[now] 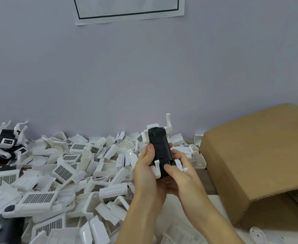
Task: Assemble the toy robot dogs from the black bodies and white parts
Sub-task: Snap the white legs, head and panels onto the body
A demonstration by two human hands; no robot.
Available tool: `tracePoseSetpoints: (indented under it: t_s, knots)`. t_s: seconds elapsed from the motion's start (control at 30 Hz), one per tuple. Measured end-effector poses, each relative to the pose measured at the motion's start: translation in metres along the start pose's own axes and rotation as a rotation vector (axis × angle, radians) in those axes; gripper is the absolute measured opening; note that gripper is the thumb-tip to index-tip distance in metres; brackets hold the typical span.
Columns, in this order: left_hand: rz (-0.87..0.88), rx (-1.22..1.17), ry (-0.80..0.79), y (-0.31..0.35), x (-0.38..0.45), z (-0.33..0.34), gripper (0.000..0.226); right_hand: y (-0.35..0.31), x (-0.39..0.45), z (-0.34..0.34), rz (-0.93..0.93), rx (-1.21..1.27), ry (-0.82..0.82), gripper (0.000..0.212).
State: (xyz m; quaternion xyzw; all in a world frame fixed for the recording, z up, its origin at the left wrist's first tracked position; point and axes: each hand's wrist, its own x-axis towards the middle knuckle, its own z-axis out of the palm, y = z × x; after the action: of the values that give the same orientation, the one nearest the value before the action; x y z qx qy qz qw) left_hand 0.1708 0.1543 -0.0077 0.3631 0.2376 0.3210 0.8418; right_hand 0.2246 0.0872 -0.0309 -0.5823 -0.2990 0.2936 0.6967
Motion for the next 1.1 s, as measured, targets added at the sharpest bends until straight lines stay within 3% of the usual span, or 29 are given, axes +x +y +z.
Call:
tracePoseSetpoints:
  t_s: [0.23, 0.37, 0.43, 0.6, 0.83, 0.97, 1.1]
  knots:
    - [0.024, 0.008, -0.022, -0.0036, 0.0020, -0.0014, 0.047, 0.0000, -0.0005, -0.0020, -0.005, 0.031, -0.031, 0.043]
    - [0.049, 0.024, -0.050, -0.0039, 0.0030, -0.0024, 0.061, 0.0018, 0.0002, -0.0022, -0.028, 0.056, -0.044, 0.041]
    - [0.042, 0.010, -0.060, -0.0042, 0.0036, -0.0029, 0.055, 0.0016, -0.0006, -0.0020, -0.039, 0.085, -0.078, 0.035]
    - [0.028, -0.007, -0.049, -0.0042, 0.0045, -0.0037, 0.047, 0.0046, 0.0005, -0.0034, -0.047, 0.090, -0.098, 0.044]
    - [0.030, -0.013, -0.065, -0.0044, 0.0045, -0.0036, 0.064, 0.0056, 0.0024, -0.0037, -0.051, 0.070, -0.092, 0.038]
    - [0.030, -0.033, -0.077, -0.0056, 0.0058, -0.0048, 0.060, 0.0048, 0.0018, -0.0029, -0.052, 0.048, -0.066, 0.036]
    - [0.040, -0.085, -0.093, -0.0056, 0.0072, -0.0066, 0.057, 0.0028, -0.0009, -0.0003, -0.050, -0.038, -0.007, 0.046]
